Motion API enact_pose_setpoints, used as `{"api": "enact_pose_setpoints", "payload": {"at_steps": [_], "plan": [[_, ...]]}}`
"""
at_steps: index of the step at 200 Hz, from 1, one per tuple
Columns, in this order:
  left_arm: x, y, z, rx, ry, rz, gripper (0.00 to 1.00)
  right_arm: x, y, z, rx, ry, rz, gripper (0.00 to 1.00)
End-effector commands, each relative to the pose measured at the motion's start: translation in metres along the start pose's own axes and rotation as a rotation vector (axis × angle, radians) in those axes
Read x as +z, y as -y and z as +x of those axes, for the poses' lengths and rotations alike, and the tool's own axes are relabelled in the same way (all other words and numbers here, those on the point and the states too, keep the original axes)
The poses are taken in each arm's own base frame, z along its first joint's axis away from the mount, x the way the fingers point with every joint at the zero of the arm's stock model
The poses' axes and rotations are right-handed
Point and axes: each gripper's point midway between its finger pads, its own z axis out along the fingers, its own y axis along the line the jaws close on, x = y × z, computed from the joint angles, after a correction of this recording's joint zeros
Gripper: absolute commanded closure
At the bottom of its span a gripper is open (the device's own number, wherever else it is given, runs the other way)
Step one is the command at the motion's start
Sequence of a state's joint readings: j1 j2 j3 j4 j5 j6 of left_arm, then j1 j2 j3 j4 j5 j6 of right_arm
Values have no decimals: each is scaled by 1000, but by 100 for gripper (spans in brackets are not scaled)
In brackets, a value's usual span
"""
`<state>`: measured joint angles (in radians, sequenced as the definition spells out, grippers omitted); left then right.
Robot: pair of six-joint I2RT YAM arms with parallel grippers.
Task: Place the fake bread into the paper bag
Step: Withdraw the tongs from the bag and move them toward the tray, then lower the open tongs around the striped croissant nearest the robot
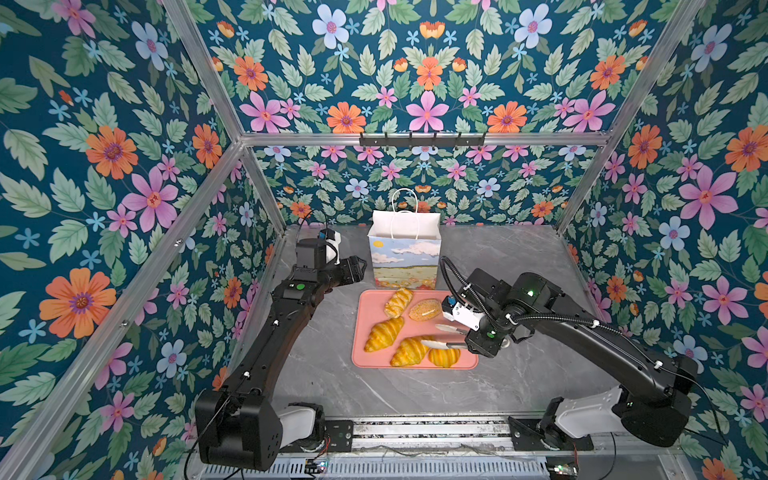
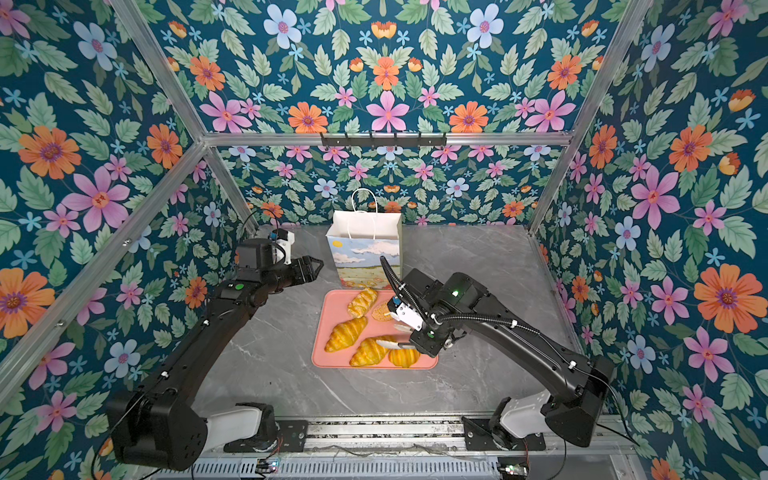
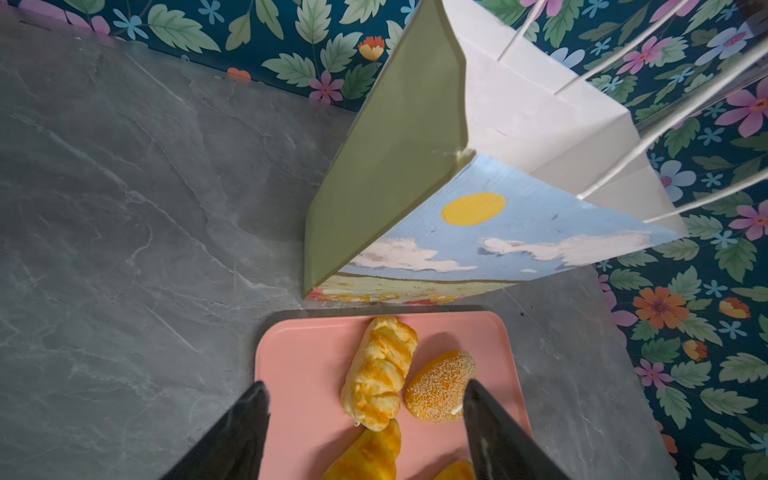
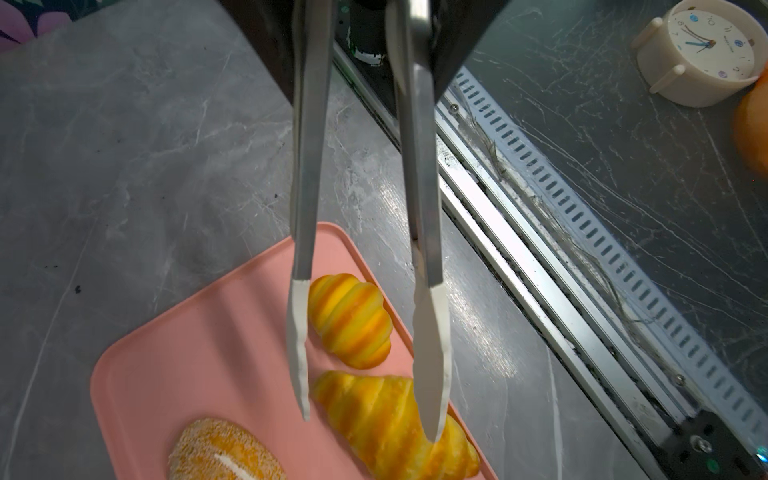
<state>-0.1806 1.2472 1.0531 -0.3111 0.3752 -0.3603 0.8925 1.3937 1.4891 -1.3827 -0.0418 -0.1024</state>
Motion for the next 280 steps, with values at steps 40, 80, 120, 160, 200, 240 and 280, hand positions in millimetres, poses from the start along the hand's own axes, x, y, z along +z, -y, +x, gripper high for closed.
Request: {"api": "enact_pose_setpoints", "payload": {"at_steps": [40, 80, 120, 160, 200, 240, 280], "plan": [[1, 0, 8, 25, 19, 30, 25, 11, 8, 26, 60, -152, 98, 56], [2, -2, 14, 27, 12, 30, 25, 13, 6, 27, 41, -153, 114, 56], [3, -3, 18, 21, 11, 32, 25, 20, 8, 29, 5, -183, 139, 56], [4, -3, 21, 8, 11, 43, 25, 28, 15, 39, -38, -239, 184, 56], [7, -3, 20, 3, 6, 43, 26, 27, 16, 40, -84, -230, 184, 55], [10, -2, 20, -6, -2, 53, 26, 17, 12, 37, -119, -167, 161, 50], [12, -3, 21, -11, -7, 55, 26, 20, 12, 39, -190, -154, 158, 47]]}}
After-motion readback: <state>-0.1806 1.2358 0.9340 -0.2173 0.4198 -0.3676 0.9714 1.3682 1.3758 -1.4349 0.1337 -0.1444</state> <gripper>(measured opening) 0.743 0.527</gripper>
